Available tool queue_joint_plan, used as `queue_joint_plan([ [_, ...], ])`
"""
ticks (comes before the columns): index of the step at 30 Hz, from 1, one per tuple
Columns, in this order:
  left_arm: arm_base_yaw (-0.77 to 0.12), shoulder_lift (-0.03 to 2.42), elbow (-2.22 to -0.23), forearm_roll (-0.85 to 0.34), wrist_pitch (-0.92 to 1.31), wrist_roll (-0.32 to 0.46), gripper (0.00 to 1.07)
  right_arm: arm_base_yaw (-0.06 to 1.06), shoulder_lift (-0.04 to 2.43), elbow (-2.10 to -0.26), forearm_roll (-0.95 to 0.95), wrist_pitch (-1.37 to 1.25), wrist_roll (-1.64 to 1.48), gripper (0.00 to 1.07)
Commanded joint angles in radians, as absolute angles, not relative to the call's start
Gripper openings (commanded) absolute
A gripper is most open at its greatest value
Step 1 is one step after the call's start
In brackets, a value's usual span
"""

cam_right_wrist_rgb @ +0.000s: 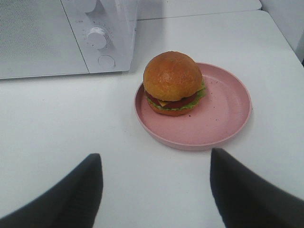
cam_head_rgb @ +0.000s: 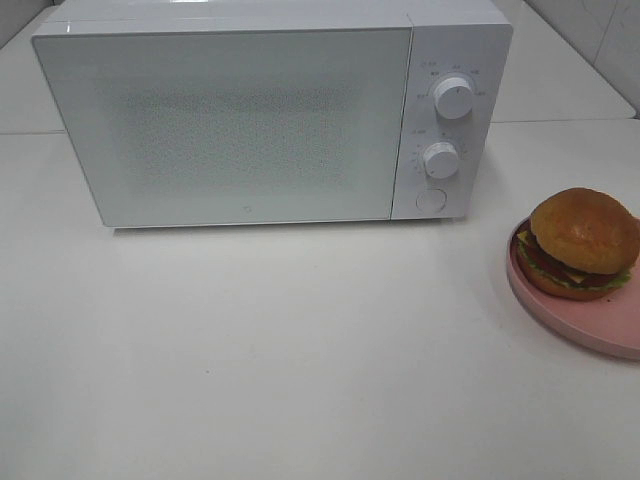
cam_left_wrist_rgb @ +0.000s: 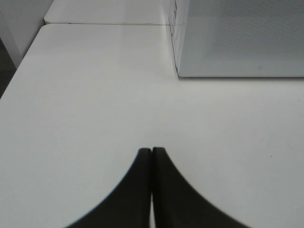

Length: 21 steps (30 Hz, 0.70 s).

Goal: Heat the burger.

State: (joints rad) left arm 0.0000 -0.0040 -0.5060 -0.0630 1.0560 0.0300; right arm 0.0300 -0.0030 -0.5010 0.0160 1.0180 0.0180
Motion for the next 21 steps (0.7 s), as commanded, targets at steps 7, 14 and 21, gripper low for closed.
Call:
queue_joint_plan([
  [7,0.004,-0.032,-0.504,-0.069,1.041,0.033,0.00,0.025,-0.028,-0.499,0.015,1.003,0.009,0.61],
  [14,0.028,-0.032,-0.504,-0.068,1.041,0.033,0.00,0.025,-0.028,-0.499,0.015,1.003,0.009,0.61],
  [21,0.028,-0.032,-0.504,-0.068,1.041,0.033,0.00,0.025,-0.028,-0.499,0.015,1.003,0.009,0.61],
])
